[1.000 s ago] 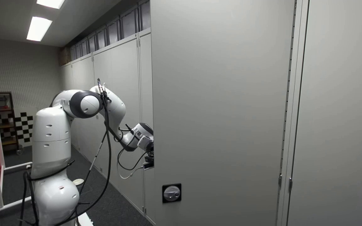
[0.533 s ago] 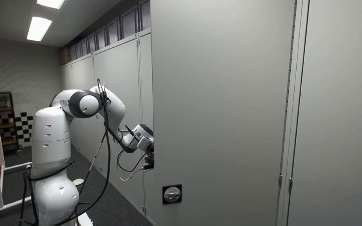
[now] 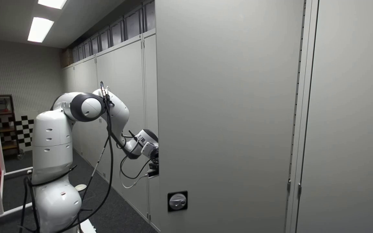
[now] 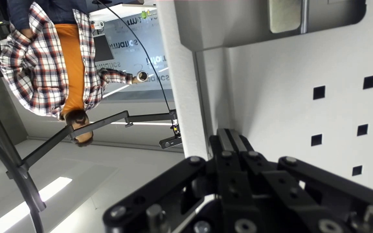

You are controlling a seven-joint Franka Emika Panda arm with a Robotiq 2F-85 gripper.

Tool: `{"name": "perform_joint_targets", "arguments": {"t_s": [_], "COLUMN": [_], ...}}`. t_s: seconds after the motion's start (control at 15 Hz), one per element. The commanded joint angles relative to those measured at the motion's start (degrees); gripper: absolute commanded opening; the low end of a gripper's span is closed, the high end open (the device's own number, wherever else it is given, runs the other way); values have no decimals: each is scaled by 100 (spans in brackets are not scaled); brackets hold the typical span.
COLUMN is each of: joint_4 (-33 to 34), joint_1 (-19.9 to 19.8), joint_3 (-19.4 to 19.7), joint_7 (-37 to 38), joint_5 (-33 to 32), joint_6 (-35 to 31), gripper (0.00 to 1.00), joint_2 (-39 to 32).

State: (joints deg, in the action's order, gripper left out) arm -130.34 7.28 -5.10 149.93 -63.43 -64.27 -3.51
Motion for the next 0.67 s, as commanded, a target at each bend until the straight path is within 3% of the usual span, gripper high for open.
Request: {"name": "perform_joint_targets", "arguments": {"t_s": [0.0,0.6], "joint_4": [-54,-114], "joint_1": [-173,-275], "joint_3": [112,206], "joint_7": [0,3], "joint_5": [-877,-891], "joint_6": [-67,-89], "gripper": [0,0], "joint_2": [366,400]}}
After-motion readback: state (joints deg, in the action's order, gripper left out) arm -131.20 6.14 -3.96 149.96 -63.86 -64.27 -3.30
